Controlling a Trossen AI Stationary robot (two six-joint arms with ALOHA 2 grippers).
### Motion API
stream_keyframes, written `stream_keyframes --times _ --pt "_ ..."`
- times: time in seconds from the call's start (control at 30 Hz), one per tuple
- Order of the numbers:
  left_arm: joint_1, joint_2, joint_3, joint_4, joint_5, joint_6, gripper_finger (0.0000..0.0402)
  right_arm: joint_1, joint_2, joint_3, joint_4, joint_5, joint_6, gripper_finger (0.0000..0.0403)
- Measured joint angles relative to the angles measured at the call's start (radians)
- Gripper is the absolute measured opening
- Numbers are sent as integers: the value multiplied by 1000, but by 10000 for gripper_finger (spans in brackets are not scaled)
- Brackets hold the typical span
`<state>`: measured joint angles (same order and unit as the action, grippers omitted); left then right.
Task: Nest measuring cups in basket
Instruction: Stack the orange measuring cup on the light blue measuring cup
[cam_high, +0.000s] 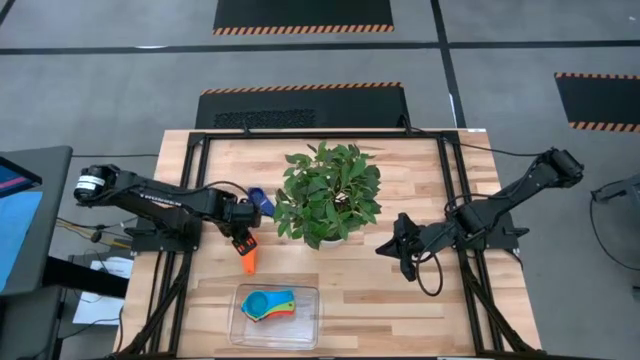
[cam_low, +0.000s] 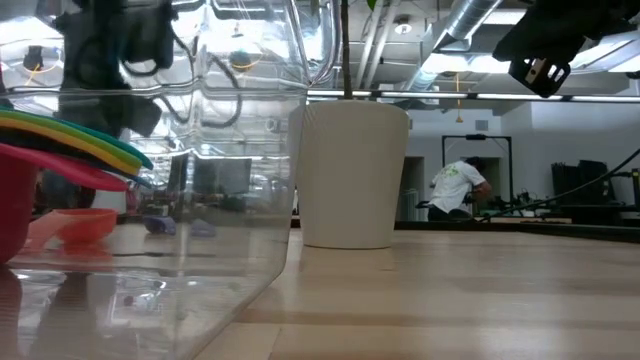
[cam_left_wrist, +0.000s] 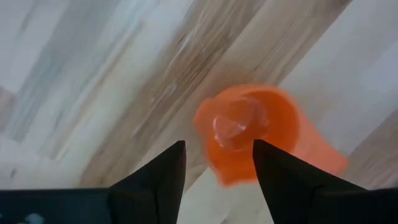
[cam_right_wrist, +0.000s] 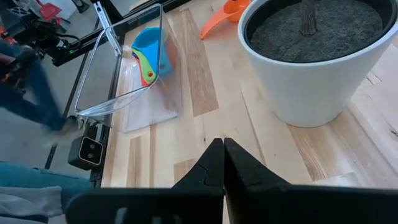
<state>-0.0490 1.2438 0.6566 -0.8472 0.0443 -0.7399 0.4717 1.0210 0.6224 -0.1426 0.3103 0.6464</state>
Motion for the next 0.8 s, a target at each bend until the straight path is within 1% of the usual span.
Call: stream_keyframes --times 0.2,0.47,0.6,0.7,0.8 --pt "-30 0 -60 51 -36 -25 176 0 0 0 -2 0 0 13" --pt "-37 0 -120 170 -56 -54 176 0 0 0 -3 0 0 13" --pt "-37 0 -137 188 -65 -70 171 0 0 0 -3 0 0 13" --pt "-37 0 -141 178 -82 -90 142 0 0 0 -3 0 0 13" --pt "-37 0 -141 184 -95 -111 85 0 0 0 -3 0 0 13"
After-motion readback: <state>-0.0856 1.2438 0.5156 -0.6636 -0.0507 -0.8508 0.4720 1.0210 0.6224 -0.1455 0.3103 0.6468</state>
